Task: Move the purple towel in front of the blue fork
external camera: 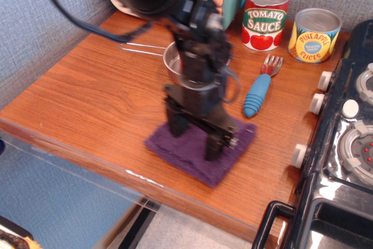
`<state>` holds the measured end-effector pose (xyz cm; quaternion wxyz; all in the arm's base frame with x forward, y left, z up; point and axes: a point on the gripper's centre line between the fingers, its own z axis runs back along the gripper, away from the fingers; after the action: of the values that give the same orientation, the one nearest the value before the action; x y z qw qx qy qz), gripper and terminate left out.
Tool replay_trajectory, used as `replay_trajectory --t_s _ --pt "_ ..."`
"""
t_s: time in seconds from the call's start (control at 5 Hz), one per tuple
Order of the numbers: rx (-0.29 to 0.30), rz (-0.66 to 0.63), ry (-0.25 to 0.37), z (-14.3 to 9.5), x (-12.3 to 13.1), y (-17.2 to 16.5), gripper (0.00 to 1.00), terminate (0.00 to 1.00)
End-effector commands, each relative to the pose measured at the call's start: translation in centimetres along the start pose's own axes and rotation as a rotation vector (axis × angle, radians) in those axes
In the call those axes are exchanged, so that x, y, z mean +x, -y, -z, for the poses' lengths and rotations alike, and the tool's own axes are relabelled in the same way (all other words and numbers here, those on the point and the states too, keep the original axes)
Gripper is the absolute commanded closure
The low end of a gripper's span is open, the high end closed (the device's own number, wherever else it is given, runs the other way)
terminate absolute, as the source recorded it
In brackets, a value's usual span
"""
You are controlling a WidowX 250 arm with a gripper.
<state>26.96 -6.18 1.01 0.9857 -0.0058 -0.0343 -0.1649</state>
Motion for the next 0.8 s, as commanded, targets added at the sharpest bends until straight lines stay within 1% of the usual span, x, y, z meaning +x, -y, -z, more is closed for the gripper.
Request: replay_trajectory --t_s 0.0,0.2,0.4,0.6 --pt "0.008 0.044 -0.043 0.3 -0.4 4.9 0.0 0.0" --pt "0.038 -0.061 -0.036 -0.5 -0.2 4.4 0.0 0.0" --pt "0.062 -0.107 0.016 -2.9 0.8 3.9 0.0 0.0" --pt "0.058 -0.13 0.091 -7.1 2.0 4.0 0.0 0.0"
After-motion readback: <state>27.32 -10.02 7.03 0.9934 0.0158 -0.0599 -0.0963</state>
